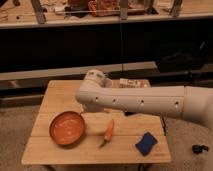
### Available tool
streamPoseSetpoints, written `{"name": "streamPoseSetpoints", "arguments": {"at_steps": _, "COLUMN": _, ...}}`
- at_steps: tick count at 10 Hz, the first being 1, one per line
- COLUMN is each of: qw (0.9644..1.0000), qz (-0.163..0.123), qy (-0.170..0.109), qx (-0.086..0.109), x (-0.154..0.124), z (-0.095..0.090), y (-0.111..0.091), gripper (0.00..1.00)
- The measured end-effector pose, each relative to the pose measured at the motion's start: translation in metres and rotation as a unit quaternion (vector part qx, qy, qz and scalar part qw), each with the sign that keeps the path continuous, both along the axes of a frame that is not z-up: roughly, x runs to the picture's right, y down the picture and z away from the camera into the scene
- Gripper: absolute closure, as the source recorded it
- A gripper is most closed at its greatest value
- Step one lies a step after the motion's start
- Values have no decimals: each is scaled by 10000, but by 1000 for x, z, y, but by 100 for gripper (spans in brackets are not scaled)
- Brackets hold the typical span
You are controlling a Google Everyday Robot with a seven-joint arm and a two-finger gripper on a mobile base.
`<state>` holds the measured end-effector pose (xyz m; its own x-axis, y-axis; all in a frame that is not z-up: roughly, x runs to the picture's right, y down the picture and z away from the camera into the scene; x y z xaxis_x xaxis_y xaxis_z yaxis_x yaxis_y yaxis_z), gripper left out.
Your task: Pick up the ceramic bowl
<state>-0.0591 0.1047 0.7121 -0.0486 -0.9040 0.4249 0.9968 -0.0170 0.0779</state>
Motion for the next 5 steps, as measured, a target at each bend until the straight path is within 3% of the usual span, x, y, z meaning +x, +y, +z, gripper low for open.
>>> {"name": "streamPoseSetpoints", "arguments": {"at_steps": 5, "qw": 9985, "qz": -443, "qy": -317, "qx": 25, "x": -6, "z": 17, "y": 11, "gripper": 20}}
